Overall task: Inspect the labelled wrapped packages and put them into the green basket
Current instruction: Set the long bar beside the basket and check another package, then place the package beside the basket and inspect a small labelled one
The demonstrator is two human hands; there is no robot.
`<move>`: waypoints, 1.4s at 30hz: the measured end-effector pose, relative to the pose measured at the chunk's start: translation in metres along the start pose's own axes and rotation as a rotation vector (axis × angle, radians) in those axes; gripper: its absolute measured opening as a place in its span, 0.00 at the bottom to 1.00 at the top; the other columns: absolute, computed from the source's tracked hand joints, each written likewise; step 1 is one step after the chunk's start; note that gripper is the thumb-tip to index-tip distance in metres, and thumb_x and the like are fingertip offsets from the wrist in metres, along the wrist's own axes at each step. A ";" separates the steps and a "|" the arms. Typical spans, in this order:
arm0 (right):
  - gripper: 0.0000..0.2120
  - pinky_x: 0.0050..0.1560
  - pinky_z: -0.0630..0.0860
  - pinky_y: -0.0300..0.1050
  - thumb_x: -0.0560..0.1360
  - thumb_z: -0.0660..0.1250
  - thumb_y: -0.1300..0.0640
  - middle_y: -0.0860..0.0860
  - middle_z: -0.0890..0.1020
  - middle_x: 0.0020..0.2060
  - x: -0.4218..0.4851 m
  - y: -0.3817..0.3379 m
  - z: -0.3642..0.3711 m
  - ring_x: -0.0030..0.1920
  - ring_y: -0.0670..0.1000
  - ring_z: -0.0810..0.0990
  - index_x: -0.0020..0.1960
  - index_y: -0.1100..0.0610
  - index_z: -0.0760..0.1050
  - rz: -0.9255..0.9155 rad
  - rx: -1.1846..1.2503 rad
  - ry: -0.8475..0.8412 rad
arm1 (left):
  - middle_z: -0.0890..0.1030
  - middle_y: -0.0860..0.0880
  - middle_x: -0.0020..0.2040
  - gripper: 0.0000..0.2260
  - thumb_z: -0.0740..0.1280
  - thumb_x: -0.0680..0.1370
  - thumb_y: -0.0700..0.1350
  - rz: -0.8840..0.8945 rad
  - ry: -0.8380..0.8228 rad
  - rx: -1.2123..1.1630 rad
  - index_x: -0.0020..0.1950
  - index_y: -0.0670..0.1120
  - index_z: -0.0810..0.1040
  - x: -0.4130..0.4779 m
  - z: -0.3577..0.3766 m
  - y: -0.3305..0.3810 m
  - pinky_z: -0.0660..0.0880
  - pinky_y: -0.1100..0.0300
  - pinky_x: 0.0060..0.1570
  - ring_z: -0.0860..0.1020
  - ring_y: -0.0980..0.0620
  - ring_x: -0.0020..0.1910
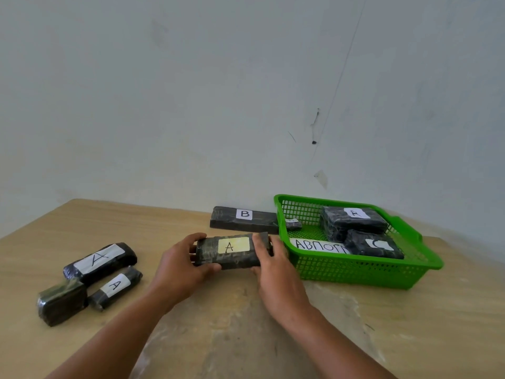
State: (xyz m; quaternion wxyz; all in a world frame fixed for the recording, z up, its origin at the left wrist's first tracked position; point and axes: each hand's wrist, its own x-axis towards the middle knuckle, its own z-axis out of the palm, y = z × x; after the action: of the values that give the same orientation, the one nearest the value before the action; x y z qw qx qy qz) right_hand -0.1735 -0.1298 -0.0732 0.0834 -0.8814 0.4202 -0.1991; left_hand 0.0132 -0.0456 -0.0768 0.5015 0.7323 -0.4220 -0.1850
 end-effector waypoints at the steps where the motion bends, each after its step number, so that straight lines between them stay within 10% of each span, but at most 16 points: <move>1: 0.36 0.76 0.71 0.55 0.84 0.60 0.66 0.57 0.48 0.85 0.006 -0.003 0.000 0.80 0.59 0.64 0.85 0.46 0.48 0.020 -0.030 -0.004 | 0.82 0.49 0.61 0.35 0.82 0.70 0.44 0.007 0.012 0.033 0.75 0.52 0.73 0.006 0.003 -0.001 0.81 0.56 0.57 0.81 0.52 0.56; 17: 0.35 0.82 0.52 0.51 0.82 0.60 0.60 0.56 0.38 0.84 0.057 0.002 0.025 0.85 0.58 0.41 0.85 0.55 0.50 0.179 0.001 -0.111 | 0.83 0.44 0.65 0.35 0.81 0.70 0.51 0.028 0.030 0.206 0.74 0.45 0.74 0.091 0.048 0.003 0.76 0.55 0.64 0.81 0.45 0.63; 26: 0.37 0.84 0.45 0.51 0.81 0.58 0.57 0.58 0.40 0.84 0.071 0.001 0.042 0.84 0.58 0.39 0.84 0.64 0.45 0.229 -0.038 -0.067 | 0.86 0.49 0.58 0.23 0.79 0.72 0.52 0.069 0.056 0.200 0.64 0.47 0.81 0.093 0.061 0.004 0.72 0.67 0.50 0.83 0.49 0.57; 35: 0.36 0.84 0.49 0.52 0.80 0.65 0.55 0.56 0.45 0.85 0.069 0.006 0.042 0.85 0.57 0.43 0.83 0.57 0.54 0.172 0.039 -0.021 | 0.80 0.46 0.68 0.30 0.77 0.74 0.52 0.071 -0.048 0.288 0.74 0.46 0.73 0.079 0.037 0.006 0.76 0.57 0.66 0.79 0.48 0.65; 42: 0.16 0.70 0.69 0.44 0.78 0.70 0.58 0.52 0.73 0.69 0.050 -0.029 0.037 0.72 0.53 0.72 0.66 0.54 0.79 0.008 0.131 -0.008 | 0.83 0.50 0.63 0.21 0.73 0.78 0.51 0.146 -0.003 0.392 0.69 0.47 0.78 0.049 -0.027 0.004 0.78 0.61 0.58 0.81 0.55 0.54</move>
State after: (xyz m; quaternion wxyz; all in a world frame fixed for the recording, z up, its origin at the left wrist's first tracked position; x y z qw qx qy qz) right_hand -0.1086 -0.1508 -0.0838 0.1436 -0.8730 0.4095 -0.2225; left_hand 0.0584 -0.0699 -0.0542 0.3608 0.7830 -0.5027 -0.0638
